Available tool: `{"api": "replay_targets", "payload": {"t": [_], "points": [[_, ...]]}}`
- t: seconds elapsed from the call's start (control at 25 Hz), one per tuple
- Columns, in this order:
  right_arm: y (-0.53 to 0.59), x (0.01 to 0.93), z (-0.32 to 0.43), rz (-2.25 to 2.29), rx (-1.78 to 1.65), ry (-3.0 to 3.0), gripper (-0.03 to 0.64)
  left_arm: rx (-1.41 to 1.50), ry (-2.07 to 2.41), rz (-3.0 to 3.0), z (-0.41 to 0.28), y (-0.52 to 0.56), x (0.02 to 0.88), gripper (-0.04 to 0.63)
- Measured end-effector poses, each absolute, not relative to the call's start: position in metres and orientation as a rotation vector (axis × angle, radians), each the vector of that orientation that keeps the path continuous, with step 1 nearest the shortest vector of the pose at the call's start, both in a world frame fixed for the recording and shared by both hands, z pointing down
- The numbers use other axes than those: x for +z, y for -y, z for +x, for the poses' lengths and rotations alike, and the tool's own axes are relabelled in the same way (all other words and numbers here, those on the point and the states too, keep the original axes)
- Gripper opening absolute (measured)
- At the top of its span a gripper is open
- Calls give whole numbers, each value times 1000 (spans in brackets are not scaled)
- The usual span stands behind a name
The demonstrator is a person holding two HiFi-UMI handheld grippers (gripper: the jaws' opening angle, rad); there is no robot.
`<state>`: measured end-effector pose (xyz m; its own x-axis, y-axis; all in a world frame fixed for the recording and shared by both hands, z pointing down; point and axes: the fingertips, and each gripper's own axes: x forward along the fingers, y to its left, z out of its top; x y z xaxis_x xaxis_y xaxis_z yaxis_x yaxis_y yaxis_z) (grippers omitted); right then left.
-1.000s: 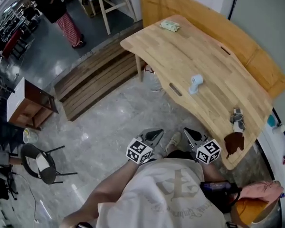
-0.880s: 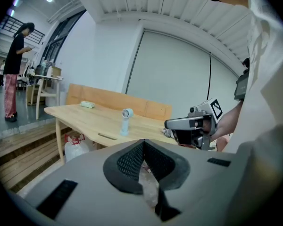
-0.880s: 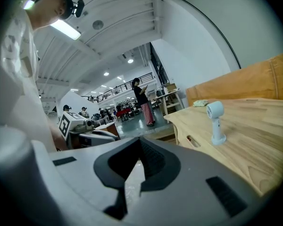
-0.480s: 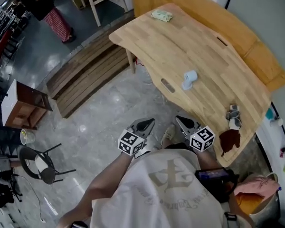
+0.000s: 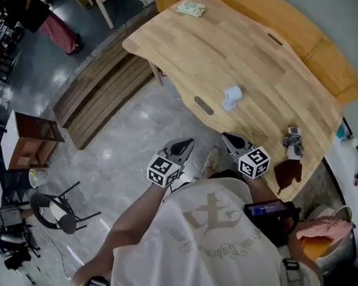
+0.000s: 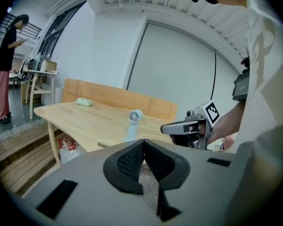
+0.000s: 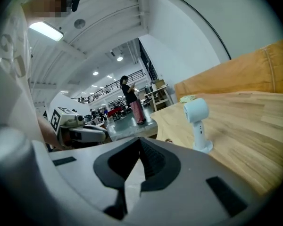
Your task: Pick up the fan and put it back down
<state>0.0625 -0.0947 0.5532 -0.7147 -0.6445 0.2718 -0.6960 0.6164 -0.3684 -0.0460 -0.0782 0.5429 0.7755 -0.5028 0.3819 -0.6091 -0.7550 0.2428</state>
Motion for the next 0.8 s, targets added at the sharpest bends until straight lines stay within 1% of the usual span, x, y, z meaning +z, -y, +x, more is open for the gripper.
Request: {"api": "replay_targets", "payload": {"t": [0.32,0.8], "points": [[140,584,105,1295,683,2581,15,459,794,2630,-23,113,545,11],[190,616,129,1381,669,2460,17,524,761,2625,1,143,546,11]]}}
